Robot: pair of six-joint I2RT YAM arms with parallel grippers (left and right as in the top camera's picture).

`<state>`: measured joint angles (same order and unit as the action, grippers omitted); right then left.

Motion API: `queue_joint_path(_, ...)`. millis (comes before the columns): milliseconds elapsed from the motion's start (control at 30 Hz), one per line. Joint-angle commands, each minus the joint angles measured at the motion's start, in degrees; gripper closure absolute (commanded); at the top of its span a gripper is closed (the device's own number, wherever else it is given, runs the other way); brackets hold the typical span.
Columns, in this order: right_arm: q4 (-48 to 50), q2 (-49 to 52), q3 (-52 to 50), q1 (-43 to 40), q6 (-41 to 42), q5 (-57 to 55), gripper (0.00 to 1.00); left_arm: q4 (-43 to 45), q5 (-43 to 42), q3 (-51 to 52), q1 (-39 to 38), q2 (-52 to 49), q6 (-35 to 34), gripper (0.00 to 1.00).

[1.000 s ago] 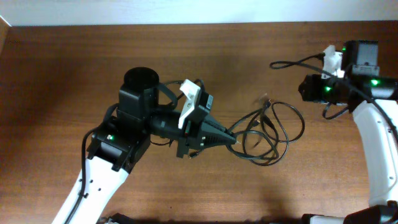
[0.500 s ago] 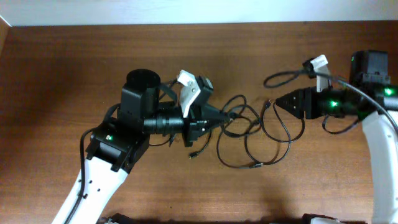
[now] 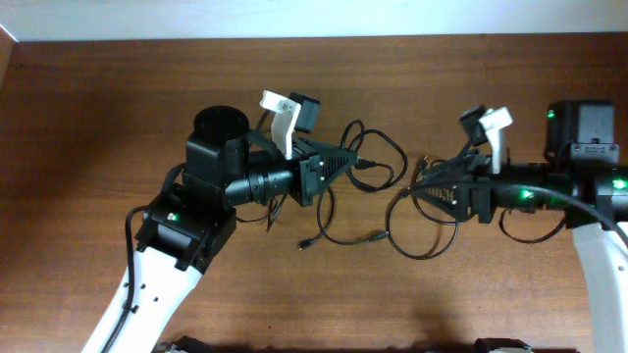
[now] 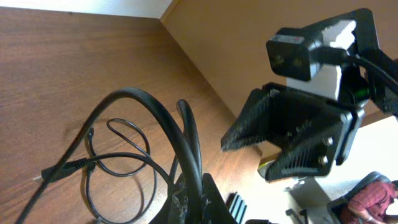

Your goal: Untangle cables

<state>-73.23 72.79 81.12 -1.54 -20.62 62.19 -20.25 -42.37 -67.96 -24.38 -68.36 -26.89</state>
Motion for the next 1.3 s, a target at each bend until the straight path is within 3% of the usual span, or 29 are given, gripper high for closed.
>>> queue_joint_path(0,0.2,-0.37,0.11,3.72,-1.42,1.88,0.47,1.29,0.39,-0.44,0.07,0.81,-2.6,1.0)
queue_joint_path(200,0.74,-0.07,0.09,4.92,-1.46,1.42,0.46,6.29,0.44,-0.44,-5.25,0.81,-2.29,1.0)
queue_joint_path(267,0.24,-0.07,0.09,5.07,-5.95,1.44,0.37,7.69,0.46,-0.44,-5.25,0.81,-6.84,1.0)
queue_joint_path(367,-1.11,-0.07,0.09,7.54,-17.14,-1.22,0.36,7.78,0.7,-0.44,-5.22,0.81,-14.03,1.0)
queue_joint_path(467,-0.09,-0.07,0.09,10.19,-17.09,-8.98,0.36,7.78,1.73,-0.44,-5.25,0.81,-27.69,1.0)
queue_joint_path(533,-0.04,-0.07,0.09,10.27,-17.09,-9.35,0.37,7.76,1.84,-0.44,-5.25,0.81,-28.87,1.0)
queue_joint_path(600,-0.04,-0.07,0.09,10.27,-17.09,-9.35,0.51,7.56,3.15,-0.44,-5.25,0.81,-29.07,1.0)
queue_joint_path(667,0.15,-0.07,0.09,10.27,-17.09,-9.35,0.78,7.56,3.23,-0.44,-5.25,0.81,-29.27,1.0)
queue_joint_path(733,0.68,-0.07,0.11,10.27,-17.05,-9.31,0.96,6.05,4.33,-0.44,-5.25,0.81,-29.22,1.0)
queue_joint_path(867,2.62,-0.07,0.11,10.27,-16.41,-7.69,0.96,-4.11,10.82,-0.44,-5.25,0.81,-29.22,1.0)
queue_joint_path(933,3.26,-0.07,0.11,10.27,-16.28,-7.32,0.96,-4.13,10.71,-0.44,-5.25,0.81,-29.2,1.0)
queue_joint_path(1100,13.07,-0.07,0.11,10.27,-3.89,-7.17,0.96,-5.55,10.6,-0.44,-8.04,0.81,-29.22,1.0)
queue_joint_path(1267,9.05,-0.07,0.09,10.27,-3.93,-11.56,0.96,-4.0,10.78,-0.44,-9.22,0.81,-29.24,1.0)
